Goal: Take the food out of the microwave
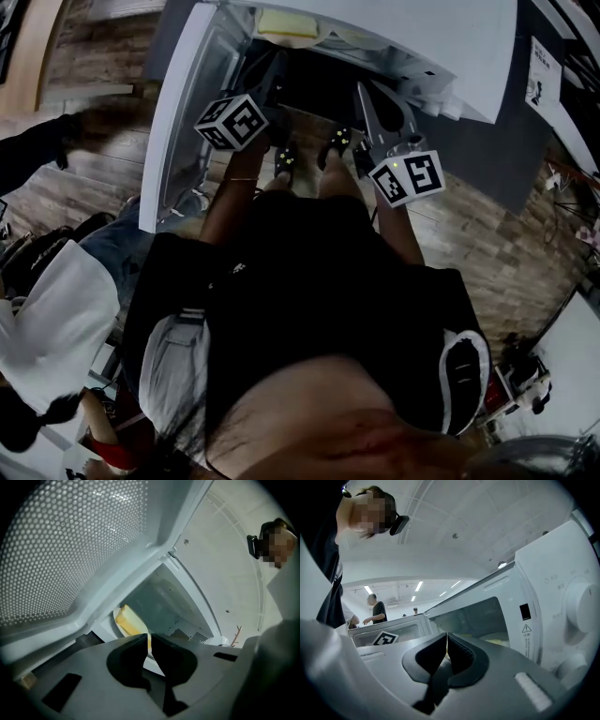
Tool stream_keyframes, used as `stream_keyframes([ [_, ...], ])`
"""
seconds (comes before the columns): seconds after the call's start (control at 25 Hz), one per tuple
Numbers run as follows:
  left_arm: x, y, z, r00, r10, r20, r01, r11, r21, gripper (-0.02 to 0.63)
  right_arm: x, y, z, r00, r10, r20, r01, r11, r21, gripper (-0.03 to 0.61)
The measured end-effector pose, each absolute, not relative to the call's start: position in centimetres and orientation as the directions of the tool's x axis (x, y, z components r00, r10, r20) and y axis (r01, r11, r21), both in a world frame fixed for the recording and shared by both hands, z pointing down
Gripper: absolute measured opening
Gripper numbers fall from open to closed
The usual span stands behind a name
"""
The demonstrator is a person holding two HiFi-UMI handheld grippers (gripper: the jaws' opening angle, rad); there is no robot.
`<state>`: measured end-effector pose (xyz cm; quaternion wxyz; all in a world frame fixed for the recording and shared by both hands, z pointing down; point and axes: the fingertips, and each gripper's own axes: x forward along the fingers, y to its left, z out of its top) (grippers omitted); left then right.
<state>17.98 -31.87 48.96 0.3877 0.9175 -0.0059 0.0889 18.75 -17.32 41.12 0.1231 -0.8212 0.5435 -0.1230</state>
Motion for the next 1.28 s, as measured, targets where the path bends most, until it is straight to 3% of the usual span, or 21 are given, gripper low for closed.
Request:
stream_keyframes([
  [0.28, 18.0, -32.8, 49.8, 0.986, 0.023, 0.168, -0.111, -0.660, 0.743, 0.011, 18.8, -17.3, 41.2, 0.374, -0.925, 0.067, -0.863, -0.374, -0.339, -0.002],
  [0.4, 18.2, -33.0, 49.8, 0.986, 0.014, 0.167, -0.119, -0.644, 0.756, 0.081, 19.0, -17.2, 41.1, 0.374, -0.925, 0.065, -0.863, -0.372, -0.342, -0.002],
  [0.84, 18.5, -33.4, 52.0, 0.978, -0.004, 0.209, -0.172, -0.582, 0.795, 0.097, 19.3, -16.6, 41.1, 0.382, -0.922, 0.060, -0.859, -0.379, -0.345, -0.002],
  [1.04, 18.9, -33.8, 53.0, 0.973, 0.000, 0.229, -0.195, -0.521, 0.831, 0.144, 19.6, -16.6, 41.0, 0.390, -0.919, 0.060, -0.855, -0.385, -0.346, -0.002],
  [1.28, 19.3, -33.9, 53.8, 0.972, 0.009, 0.235, -0.204, -0.463, 0.862, 0.154, 19.5, -16.3, 41.4, 0.407, -0.910, 0.075, -0.850, -0.408, -0.332, -0.002],
])
